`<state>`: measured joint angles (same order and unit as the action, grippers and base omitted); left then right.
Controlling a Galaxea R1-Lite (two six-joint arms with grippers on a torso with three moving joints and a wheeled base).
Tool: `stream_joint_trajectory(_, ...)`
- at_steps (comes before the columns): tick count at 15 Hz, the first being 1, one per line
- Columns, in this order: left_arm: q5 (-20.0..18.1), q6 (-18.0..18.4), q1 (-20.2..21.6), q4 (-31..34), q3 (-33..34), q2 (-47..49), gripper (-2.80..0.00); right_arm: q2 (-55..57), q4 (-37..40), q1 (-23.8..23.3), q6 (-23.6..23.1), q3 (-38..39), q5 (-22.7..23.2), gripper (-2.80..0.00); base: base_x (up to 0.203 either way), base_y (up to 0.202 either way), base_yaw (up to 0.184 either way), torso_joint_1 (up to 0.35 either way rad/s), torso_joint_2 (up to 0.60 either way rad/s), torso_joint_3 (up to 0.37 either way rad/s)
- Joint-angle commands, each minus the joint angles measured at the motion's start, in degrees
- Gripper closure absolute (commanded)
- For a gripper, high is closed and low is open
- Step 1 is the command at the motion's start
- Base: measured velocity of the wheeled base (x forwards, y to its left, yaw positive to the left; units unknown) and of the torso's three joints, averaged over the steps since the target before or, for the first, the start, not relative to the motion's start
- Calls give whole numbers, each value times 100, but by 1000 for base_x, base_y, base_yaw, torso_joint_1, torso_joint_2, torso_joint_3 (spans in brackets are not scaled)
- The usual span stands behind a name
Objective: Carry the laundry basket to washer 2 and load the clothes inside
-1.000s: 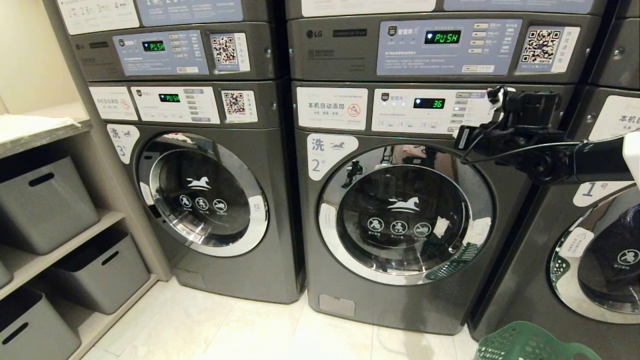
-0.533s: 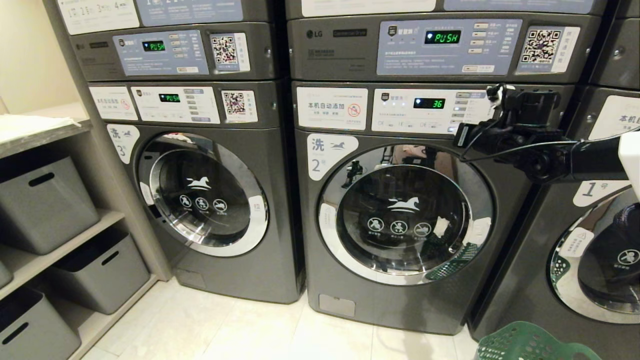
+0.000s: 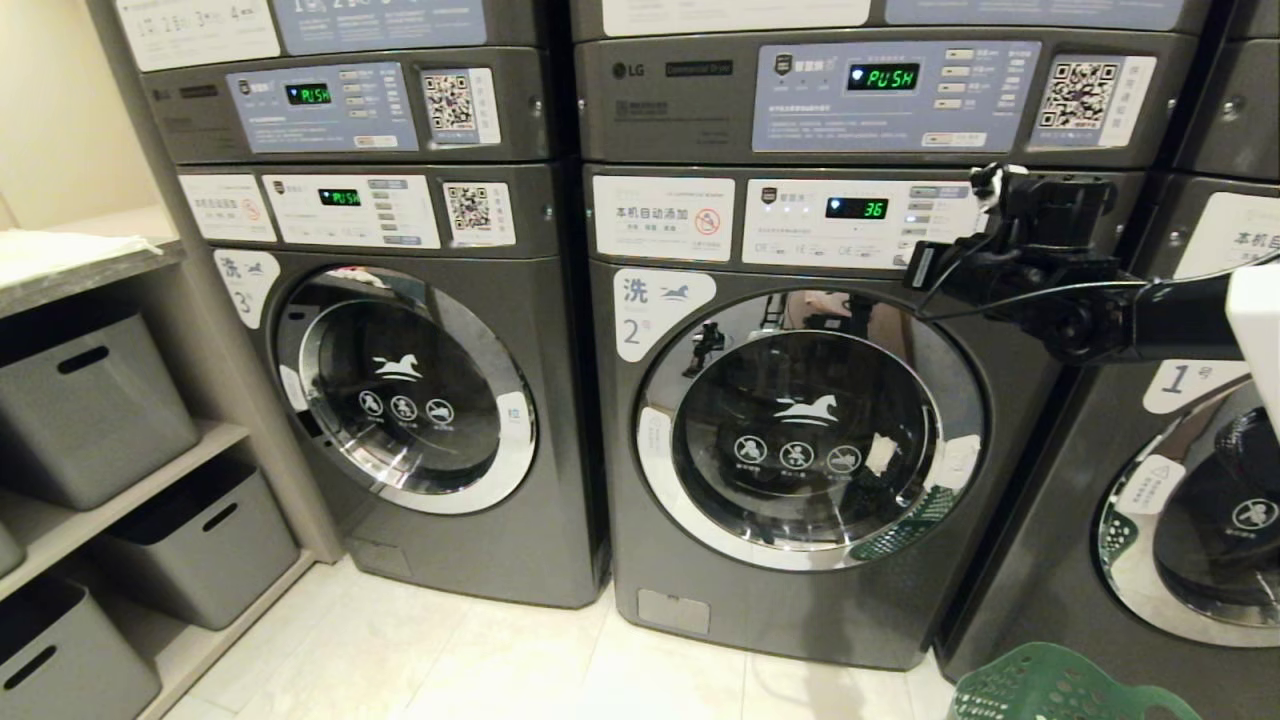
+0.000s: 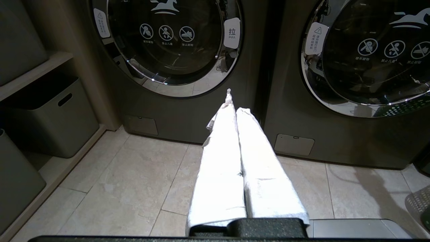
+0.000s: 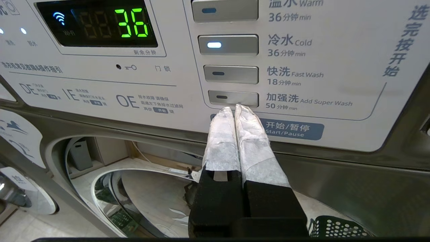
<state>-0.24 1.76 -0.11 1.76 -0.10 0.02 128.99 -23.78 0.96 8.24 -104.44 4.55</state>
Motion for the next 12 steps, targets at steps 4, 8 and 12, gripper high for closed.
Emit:
stream_joint_trajectory(4, -2, 0, -5, 0, 1, -20, 0, 12, 5, 9, 11, 108, -6, 0, 0, 0, 0, 0, 0, 0)
stream_joint_trajectory(8, -2, 0, -6, 0, 1, -20, 0, 12, -3, 9, 14, 90, -62, 0, 0, 0, 0, 0, 0, 0)
stream_joint_trajectory(12, -2, 0, -6, 0, 1, -15, 0, -76, 5, -20, 55, 123, -87, 0, 0, 0, 0, 0, 0, 0)
